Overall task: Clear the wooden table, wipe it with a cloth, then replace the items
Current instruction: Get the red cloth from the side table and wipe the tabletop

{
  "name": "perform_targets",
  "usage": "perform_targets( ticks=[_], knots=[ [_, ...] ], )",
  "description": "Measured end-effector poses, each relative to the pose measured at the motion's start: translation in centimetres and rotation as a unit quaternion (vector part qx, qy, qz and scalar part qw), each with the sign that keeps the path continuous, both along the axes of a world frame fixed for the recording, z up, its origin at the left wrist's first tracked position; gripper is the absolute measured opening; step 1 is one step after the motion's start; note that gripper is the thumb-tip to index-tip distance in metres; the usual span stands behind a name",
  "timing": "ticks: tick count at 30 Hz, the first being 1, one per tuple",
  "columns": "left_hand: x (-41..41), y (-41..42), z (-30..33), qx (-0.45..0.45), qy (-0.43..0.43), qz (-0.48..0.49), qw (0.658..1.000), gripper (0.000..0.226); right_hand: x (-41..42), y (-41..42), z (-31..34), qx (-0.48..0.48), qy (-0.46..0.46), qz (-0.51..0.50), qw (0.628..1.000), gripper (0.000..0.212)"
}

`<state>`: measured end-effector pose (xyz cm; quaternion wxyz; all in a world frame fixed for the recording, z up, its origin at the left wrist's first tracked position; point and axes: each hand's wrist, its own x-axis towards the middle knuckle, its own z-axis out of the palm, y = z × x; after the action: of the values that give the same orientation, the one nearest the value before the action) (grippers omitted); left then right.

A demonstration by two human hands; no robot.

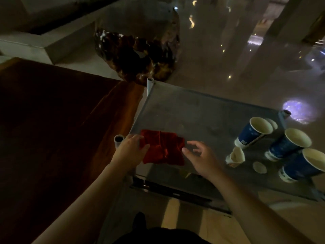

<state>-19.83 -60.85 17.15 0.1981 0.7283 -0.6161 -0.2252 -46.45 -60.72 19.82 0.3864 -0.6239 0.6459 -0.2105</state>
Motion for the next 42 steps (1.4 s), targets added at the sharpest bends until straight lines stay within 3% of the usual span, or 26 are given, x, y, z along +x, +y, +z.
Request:
perform_targets(
  ticks=[4,9,15,20,24,27,30,34,39,42],
  knots=[
    [1.3,-4.0,-2.2,0.089,0.023,-0.032,0.995,0.049,1.9,-3.7,-2.0,0.03,0.001,-0.021,0.999,0.04],
    [1.0,-7.4,-4.0,0.124,0.015,-0.017,0.992,0.055,3.2,-7.2,-5.3,0.047,0.025,-0.03,0.998,0.042],
    [-0.2,-9.2,-4.4,0.145,0.011,0.04,0.989,0.04,3.9,-10.2,-8.5,0.071,0.077,-0.01,0.994,0.046],
    [-1.3,-10.2,-3.8,0.203,0.084,0.098,0.971,0.023,3.8,-12.0,-10.1,0.088,0.097,0.011,0.991,0.046],
    [-2.1,-10.2,-3.5,0.242,0.093,0.076,0.963,0.017,3.6,-13.0,-11.0,0.107,0.112,0.043,0.987,0.046],
    [-2.5,-10.1,-3.2,0.208,0.066,0.033,0.975,0.018,3.3,-13.6,-11.6,0.122,0.099,0.078,0.985,0.041],
    [-3.0,-9.1,-2.5,0.162,0.122,0.009,0.979,0.018,3.0,-14.1,-11.5,0.067,0.096,0.107,0.987,0.04],
    [-3.9,-6.3,-0.6,0.089,0.177,-0.003,0.98,0.018,2.7,-14.9,-10.0,0.028,0.033,0.201,0.979,0.064],
    [-3.8,-1.1,2.8,-0.022,0.247,0.025,0.968,0.019,3.9,-14.3,-6.2,-0.061,-0.059,0.331,0.94,0.048],
    [-3.0,3.0,4.7,-0.063,0.291,0.09,0.95,0.017,5.3,-12.7,-3.7,-0.048,-0.115,0.412,0.903,0.035]
  ],
)
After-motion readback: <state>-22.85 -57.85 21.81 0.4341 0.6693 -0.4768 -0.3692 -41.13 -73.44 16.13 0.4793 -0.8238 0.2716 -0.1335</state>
